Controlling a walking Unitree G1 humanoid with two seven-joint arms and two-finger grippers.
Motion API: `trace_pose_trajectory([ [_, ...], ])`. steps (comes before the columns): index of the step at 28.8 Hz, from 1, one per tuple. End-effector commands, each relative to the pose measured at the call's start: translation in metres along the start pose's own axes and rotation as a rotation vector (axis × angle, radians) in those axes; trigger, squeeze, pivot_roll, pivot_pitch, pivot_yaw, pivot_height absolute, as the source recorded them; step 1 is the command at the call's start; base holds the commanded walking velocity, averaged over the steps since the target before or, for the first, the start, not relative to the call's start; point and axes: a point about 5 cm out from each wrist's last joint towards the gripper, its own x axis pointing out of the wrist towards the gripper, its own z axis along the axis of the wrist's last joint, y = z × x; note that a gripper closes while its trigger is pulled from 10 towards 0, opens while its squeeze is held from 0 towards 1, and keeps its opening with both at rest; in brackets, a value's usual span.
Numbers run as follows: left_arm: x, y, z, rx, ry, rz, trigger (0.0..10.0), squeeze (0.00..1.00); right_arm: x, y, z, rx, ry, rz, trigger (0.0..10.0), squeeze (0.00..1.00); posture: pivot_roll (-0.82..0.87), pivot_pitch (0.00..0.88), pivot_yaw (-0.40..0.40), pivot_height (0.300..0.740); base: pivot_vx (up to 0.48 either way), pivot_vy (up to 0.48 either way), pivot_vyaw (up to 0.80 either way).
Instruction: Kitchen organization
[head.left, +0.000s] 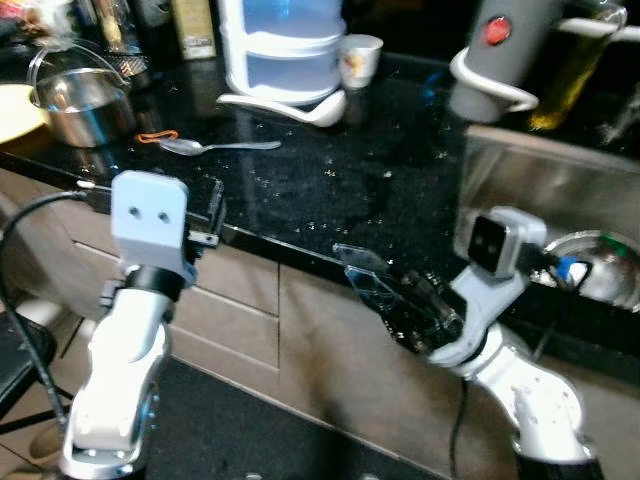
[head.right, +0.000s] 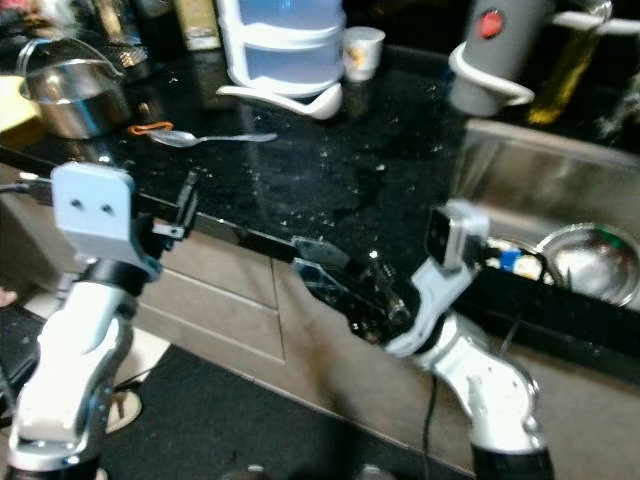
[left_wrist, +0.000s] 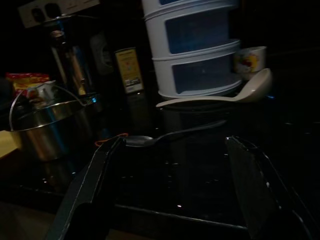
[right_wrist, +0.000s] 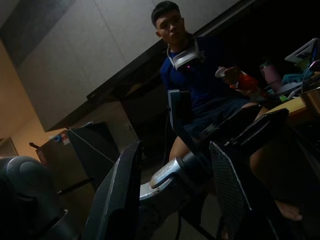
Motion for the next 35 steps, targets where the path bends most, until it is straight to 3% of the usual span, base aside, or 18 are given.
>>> trace_pose_trajectory([
  [1,0.0,-0.001,0.0,0.006,0.005,-0.01,10.0,0.0,-0.002,0.0,0.002,-0.02,0.016,-0.018,10.0,0.0,0.07,0.083,-0.042,0.74,0.281,0.0,0.0],
  [22,0.001,-0.002,0.0,-0.009,0.009,-0.003,10.0,0.0,-0.004,-0.009,0.006,-0.063,0.04,-0.088,10.0,0.0,0.07,0.074,-0.043,0.74,0.281,0.0,0.0],
  [28,0.003,0.001,-0.003,-0.032,0.046,0.003,10.0,0.0,-0.005,-0.011,0.005,-0.071,0.052,-0.102,10.0,0.0,0.07,0.073,-0.043,0.74,0.0,0.0,0.0],
  [32,0.004,0.006,-0.002,-0.019,0.054,0.012,10.0,0.0,-0.006,-0.012,0.005,-0.079,0.067,-0.114,10.0,0.0,0.07,0.072,-0.045,0.74,0.0,0.0,0.0],
  [35,0.006,0.014,-0.001,0.035,0.09,0.022,10.0,0.0,-0.008,-0.01,0.007,-0.078,0.081,-0.099,10.0,0.0,0.07,0.072,-0.046,0.74,0.0,0.0,0.0],
])
